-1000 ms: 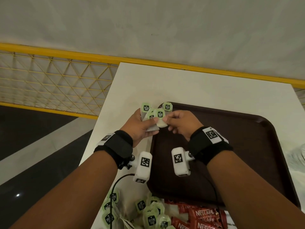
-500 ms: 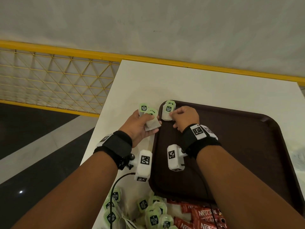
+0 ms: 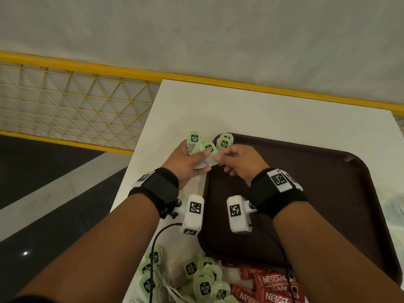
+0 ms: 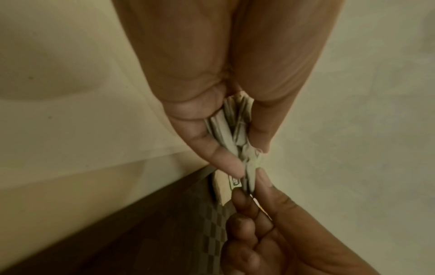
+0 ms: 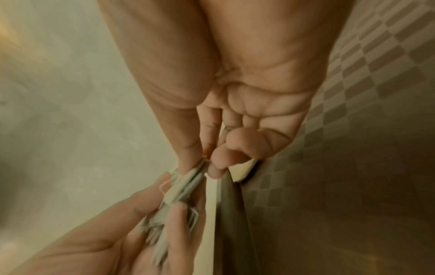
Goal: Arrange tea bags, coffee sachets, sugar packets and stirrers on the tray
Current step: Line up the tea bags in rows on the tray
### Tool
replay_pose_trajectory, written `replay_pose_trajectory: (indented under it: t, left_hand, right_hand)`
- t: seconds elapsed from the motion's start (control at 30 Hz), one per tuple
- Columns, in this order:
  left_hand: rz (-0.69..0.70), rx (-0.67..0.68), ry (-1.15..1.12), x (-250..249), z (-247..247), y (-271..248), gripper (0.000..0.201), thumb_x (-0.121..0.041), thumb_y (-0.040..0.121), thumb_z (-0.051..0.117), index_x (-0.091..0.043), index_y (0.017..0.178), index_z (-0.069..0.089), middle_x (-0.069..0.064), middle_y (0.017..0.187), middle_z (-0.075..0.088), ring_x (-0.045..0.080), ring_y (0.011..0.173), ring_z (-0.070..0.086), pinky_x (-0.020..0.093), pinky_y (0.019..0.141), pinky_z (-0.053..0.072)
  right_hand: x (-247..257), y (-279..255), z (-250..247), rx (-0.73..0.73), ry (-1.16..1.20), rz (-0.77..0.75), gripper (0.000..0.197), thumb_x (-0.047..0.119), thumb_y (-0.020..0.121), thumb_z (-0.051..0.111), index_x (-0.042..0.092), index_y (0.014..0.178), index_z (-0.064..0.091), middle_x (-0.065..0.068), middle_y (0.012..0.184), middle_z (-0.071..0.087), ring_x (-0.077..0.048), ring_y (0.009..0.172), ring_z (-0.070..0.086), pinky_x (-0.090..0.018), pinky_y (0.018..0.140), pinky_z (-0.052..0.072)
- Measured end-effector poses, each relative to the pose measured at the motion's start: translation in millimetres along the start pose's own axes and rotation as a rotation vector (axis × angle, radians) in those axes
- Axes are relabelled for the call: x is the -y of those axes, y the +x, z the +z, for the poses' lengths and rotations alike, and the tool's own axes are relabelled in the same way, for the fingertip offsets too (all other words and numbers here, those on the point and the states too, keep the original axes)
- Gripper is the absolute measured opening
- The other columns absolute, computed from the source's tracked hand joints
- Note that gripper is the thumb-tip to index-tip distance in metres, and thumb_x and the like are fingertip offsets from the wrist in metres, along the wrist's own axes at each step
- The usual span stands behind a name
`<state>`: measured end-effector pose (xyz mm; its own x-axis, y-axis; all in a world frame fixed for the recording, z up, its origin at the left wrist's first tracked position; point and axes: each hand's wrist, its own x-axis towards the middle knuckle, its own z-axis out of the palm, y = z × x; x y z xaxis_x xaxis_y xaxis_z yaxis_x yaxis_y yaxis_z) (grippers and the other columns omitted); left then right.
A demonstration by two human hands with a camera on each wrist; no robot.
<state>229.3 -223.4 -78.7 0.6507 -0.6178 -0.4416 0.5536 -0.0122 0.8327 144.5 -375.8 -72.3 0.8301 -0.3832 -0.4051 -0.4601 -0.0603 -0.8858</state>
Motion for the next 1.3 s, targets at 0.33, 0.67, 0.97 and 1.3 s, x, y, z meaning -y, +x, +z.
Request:
replay_pose_trajectory:
  t: [0.33, 0.67, 0.97, 1.3]
  left_hand:
    - [-0.067, -0.064, -0.137, -5, -8, -4, 0.035, -0.006, 0.098, 0.039, -0.007, 0.133, 0.045, 0.016, 0.116, 0.066, 0.026, 0.097, 0.071, 0.034, 0.071, 0.06]
    - [-0.065, -0.059, -0.103, 0, -13, -12, 0.035, -0.001, 0.097, 0.05, -0.016, 0.128, 0.046, 0.015, 0.12, 0.065, 0.026, 0.099, 0.07, 0.034, 0.071, 0.059]
    - [-0.027, -0.026, -0.03, 7, -5, -14, 0.041, -0.004, 0.092, 0.062, -0.016, 0.129, 0.047, 0.011, 0.126, 0.062, 0.026, 0.11, 0.065, 0.032, 0.077, 0.057]
    - [-0.113, -0.094, -0.107, 1, -12, -13, 0.036, -0.019, 0.101, 0.046, -0.008, 0.135, 0.043, 0.016, 0.116, 0.069, 0.029, 0.101, 0.071, 0.035, 0.072, 0.06]
  right_hand:
    - [-7, -4, 3, -0.168, 0.238, 0.173, 0.014, 0.004, 0.09, 0.066, -0.004, 0.1, 0.062, -0.014, 0.079, 0.067, -0.018, 0.06, 0.062, -0.021, 0.054, 0.056]
    - [-11, 6, 7, -0.28, -0.094, 0.228, 0.006, 0.016, 0.089, 0.068, 0.012, 0.088, 0.064, -0.008, 0.069, 0.067, -0.016, 0.053, 0.062, -0.029, 0.059, 0.056]
    - [4, -16, 18, -0.123, 0.03, 0.041, 0.025, 0.031, 0.09, 0.067, 0.007, 0.099, 0.068, -0.002, 0.081, 0.068, -0.009, 0.055, 0.054, -0.021, 0.048, 0.044]
    - [-8, -5, 3, -0.232, -0.123, 0.039, 0.008, 0.015, 0.091, 0.066, 0.009, 0.096, 0.063, -0.006, 0.085, 0.067, -0.009, 0.052, 0.053, -0.012, 0.04, 0.041]
